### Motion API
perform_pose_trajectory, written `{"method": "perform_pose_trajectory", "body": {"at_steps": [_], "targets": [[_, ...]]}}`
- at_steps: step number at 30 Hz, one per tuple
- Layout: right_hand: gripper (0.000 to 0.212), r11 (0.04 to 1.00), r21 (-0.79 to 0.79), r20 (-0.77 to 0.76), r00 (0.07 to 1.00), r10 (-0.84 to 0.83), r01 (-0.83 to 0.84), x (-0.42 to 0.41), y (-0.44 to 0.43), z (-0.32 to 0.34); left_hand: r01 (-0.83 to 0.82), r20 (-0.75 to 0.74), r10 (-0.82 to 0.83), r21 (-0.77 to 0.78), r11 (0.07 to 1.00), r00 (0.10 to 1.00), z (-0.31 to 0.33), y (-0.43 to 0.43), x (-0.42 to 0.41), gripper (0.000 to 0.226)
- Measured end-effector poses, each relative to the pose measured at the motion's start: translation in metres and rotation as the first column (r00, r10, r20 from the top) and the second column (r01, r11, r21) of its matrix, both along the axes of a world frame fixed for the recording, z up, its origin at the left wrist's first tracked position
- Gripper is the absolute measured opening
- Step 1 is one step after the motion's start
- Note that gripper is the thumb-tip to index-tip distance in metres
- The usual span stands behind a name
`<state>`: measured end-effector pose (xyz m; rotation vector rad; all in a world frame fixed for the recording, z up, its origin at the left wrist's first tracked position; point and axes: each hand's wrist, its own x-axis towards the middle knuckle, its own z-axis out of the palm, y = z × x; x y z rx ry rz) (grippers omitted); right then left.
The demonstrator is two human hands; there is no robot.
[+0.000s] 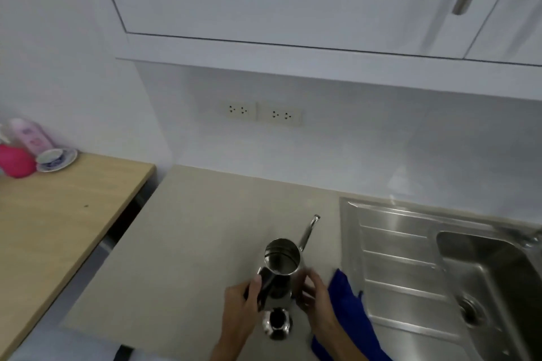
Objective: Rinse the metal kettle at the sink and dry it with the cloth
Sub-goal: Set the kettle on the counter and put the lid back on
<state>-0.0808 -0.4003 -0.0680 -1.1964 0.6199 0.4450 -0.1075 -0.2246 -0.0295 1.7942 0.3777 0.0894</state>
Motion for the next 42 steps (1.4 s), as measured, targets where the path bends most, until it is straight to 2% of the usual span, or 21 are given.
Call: {"method": "perform_pose_trajectory", "body": {"at_steps": [3,8,17,26,38,42], "targets": [[0.048,0.999,-0.012,-0.013,0.999,-0.049,0.048,0.008,0.042,-0.001,0.066,0.001,-0.066,0.03,0.997,0.998,-0.007,0.045,0.016,0.05],[0.07,0.992,-0.072,0.005,0.994,-0.105,0.105,0.028,0.103,-0.018,0.152,0.022,-0.152,0.016,0.988,0.988,-0.024,0.099,0.041,0.054],[0.061,0.967,-0.086,0.003,0.971,-0.24,0.239,0.047,0.149,-0.033,0.209,-0.019,-0.209,0.001,0.978,0.978,-0.06,0.139,0.066,0.056],[0.068,0.944,-0.142,-0.027,0.952,-0.306,0.299,0.063,0.161,-0.046,0.211,-0.07,-0.212,-0.026,0.977,0.975,-0.075,0.15,0.074,0.054],[0.07,0.953,-0.136,-0.04,0.96,-0.277,0.269,0.06,0.163,-0.044,0.268,-0.042,-0.269,-0.032,0.963,0.962,-0.074,0.155,0.077,0.054],[0.068,0.967,-0.194,-0.045,0.983,-0.176,0.164,0.055,0.155,-0.038,0.291,-0.038,-0.293,-0.05,0.955,0.955,-0.071,0.16,0.08,0.056]]}}
